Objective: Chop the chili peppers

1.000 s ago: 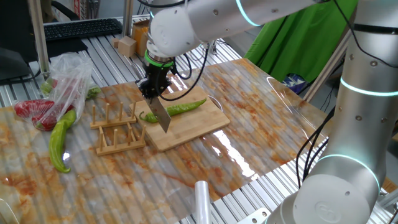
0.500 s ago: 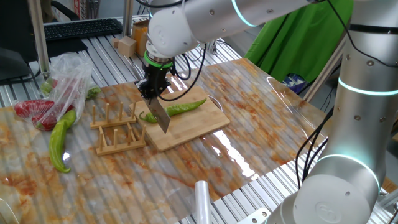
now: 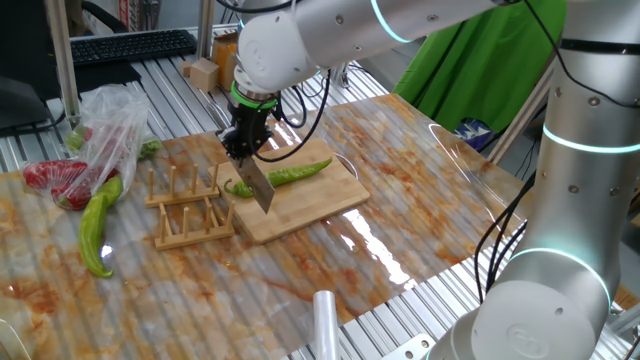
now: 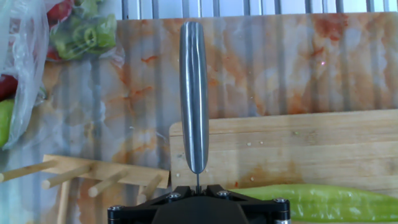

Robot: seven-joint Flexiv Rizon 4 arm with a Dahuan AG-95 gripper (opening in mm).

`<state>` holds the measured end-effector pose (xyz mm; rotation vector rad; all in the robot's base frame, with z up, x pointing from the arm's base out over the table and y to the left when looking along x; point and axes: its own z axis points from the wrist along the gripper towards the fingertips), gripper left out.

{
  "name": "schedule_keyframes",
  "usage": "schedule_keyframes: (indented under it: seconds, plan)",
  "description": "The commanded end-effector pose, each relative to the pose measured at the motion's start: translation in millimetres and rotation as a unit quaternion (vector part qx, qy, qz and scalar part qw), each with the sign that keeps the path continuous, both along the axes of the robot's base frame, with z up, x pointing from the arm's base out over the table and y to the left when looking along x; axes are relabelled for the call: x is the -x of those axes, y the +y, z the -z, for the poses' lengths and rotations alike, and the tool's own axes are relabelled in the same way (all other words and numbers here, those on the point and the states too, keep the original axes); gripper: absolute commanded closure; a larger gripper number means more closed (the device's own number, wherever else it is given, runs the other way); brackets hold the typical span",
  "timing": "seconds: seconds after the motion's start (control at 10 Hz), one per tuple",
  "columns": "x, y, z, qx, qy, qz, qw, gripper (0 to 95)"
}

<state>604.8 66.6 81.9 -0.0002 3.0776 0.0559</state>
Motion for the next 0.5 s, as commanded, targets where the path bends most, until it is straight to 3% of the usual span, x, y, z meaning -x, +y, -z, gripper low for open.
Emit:
schedule_keyframes:
  seconds: [0.1,0.2,0.4,0.5]
  plan:
    - [0.4,0.0,-0.2,-0.001,-0.001,0.000,1.0000,95.0]
    - [-0.1,0.5,1.7,0.000,-0.001,-0.001,1.0000,95.0]
    - [-5.1,5.1,23.2,0.002,-0.008,-0.002,1.0000,95.0]
    - [-8.2,7.5,41.6,0.002,-0.016,-0.001,0.9999,95.0]
